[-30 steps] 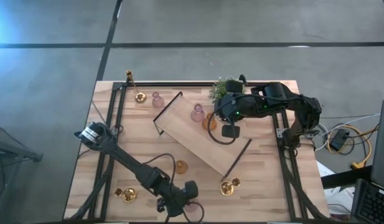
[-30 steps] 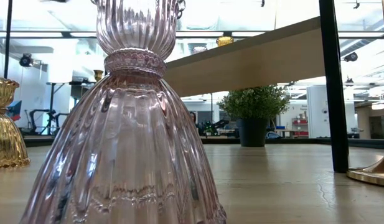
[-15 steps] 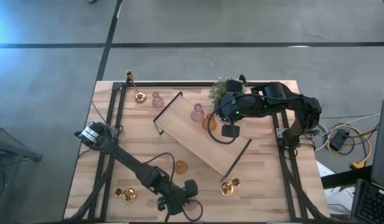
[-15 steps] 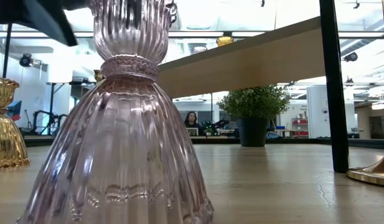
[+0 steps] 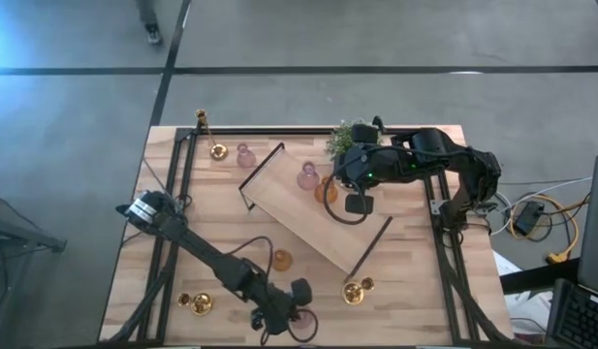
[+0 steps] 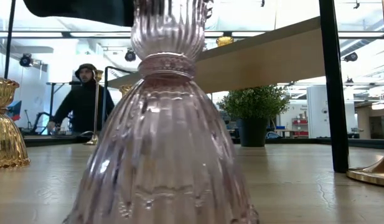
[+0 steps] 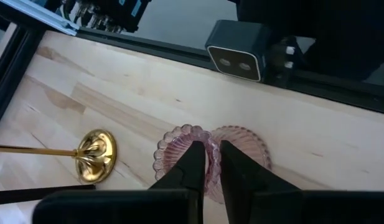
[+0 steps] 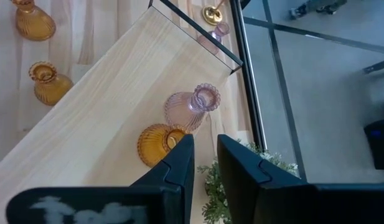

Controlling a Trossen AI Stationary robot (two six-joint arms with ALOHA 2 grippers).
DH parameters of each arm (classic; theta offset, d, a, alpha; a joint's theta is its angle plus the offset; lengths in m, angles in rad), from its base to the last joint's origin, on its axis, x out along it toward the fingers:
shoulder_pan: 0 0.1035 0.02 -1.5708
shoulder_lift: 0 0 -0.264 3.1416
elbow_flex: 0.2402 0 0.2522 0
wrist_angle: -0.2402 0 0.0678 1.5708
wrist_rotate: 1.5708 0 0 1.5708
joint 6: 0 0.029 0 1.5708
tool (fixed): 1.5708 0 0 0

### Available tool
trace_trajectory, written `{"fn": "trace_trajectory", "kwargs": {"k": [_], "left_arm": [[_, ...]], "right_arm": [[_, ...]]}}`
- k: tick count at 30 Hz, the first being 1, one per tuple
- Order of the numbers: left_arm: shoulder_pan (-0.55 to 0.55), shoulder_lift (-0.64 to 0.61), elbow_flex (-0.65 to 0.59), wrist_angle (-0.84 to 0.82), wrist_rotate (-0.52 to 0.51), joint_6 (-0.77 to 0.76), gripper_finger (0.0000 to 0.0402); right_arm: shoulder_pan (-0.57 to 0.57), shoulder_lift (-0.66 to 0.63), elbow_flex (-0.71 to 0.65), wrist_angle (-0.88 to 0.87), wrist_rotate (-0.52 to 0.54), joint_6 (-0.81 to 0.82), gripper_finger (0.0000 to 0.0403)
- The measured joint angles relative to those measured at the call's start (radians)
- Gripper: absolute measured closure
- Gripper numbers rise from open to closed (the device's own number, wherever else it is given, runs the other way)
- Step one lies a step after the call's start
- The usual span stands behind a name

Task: Pick & Place candle stick holders
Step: Put the light pink glass candle holder on the shelf

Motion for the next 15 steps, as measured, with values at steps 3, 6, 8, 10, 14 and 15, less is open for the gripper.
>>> {"fn": "trace_trajectory", "kwargs": {"k": [3,6,8,10,14,15], "left_arm": [[0.001,0.028,0.009,0.001,0.0,-0.019,0.037],[0.002,0.04,0.012,0.008,-0.001,-0.04,0.037],[0.003,0.04,0.012,0.009,-0.001,-0.054,0.037],[0.003,0.032,0.012,0.009,0.0,-0.06,0.0369],[0.004,0.006,0.011,0.024,0.007,-0.075,0.0318],[0.004,-0.004,0.011,0.026,0.007,-0.081,0.0304]], "right_arm": [[0.0,0.0,0.0,0.0,0.0,0.0,0.0334],[0.0,0.0,0.0,0.0,0.0,0.001,0.0329],[0.001,0.0,0.0,0.0,0.0,0.001,0.0326],[0.0,0.0,0.0,0.0,0.0,0.002,0.0325],[0.001,0.0,0.0,0.0,0.0,0.004,0.0324],[0.001,0.0,0.0,0.0,0.0,0.004,0.0325]]}}
